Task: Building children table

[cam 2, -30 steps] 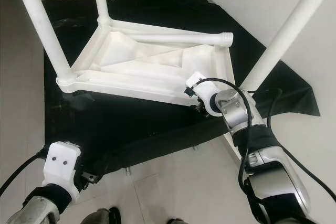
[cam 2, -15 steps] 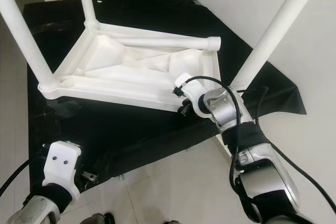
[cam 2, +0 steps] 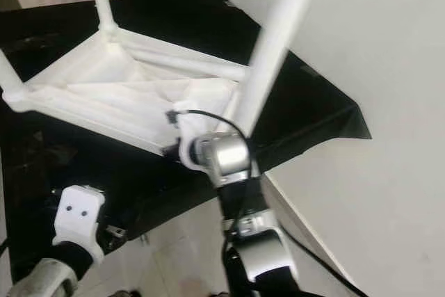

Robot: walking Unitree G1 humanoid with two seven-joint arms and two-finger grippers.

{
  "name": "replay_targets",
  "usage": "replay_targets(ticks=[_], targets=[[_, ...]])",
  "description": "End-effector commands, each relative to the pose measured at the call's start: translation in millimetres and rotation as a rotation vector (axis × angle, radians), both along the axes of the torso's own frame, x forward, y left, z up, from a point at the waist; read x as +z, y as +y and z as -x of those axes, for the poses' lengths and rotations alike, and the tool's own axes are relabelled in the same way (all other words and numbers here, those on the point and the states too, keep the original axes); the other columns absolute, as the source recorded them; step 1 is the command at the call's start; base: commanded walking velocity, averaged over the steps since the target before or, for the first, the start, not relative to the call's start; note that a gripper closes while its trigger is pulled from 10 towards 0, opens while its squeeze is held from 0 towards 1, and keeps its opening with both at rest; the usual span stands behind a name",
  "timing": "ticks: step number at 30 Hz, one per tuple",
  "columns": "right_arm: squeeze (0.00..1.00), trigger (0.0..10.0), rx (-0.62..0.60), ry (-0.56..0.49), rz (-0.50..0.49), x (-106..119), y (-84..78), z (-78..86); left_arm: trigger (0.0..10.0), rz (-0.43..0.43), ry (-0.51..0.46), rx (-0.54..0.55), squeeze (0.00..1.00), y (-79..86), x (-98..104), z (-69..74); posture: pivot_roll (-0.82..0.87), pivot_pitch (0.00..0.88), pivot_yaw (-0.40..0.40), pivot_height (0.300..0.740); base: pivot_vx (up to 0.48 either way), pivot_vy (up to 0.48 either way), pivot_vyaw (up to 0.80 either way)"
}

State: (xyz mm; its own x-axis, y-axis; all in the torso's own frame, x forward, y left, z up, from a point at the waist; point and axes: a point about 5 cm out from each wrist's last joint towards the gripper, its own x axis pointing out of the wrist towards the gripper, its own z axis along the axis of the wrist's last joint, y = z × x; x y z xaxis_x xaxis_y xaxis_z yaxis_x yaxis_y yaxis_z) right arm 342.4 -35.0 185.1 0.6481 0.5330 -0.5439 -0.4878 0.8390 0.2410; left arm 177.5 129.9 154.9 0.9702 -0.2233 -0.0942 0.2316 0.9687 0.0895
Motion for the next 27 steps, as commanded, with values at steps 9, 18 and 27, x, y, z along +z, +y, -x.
replay_targets(ticks=[9,18,27], targets=[[0.00,10.0,0.187,0.019,-0.288,24,84.2,30.0,10.0,-0.008,0.029,0.014,0.00,-0.2,-6,1.8,0.06,0.179,-0.077,0.740,0.000,0.000,0.00],[1.00,10.0,0.554,-0.224,-0.506,56,64.8,60.9,10.0,-0.009,0.025,0.014,0.00,-0.1,-5,2.2,0.04,0.178,-0.078,0.740,0.000,0.000,0.00],[1.00,10.0,0.708,-0.233,-0.436,26,9.6,87.0,10.0,-0.011,0.021,0.010,0.00,1.2,-6,-0.3,0.02,0.164,-0.070,0.740,0.000,0.000,0.00]])
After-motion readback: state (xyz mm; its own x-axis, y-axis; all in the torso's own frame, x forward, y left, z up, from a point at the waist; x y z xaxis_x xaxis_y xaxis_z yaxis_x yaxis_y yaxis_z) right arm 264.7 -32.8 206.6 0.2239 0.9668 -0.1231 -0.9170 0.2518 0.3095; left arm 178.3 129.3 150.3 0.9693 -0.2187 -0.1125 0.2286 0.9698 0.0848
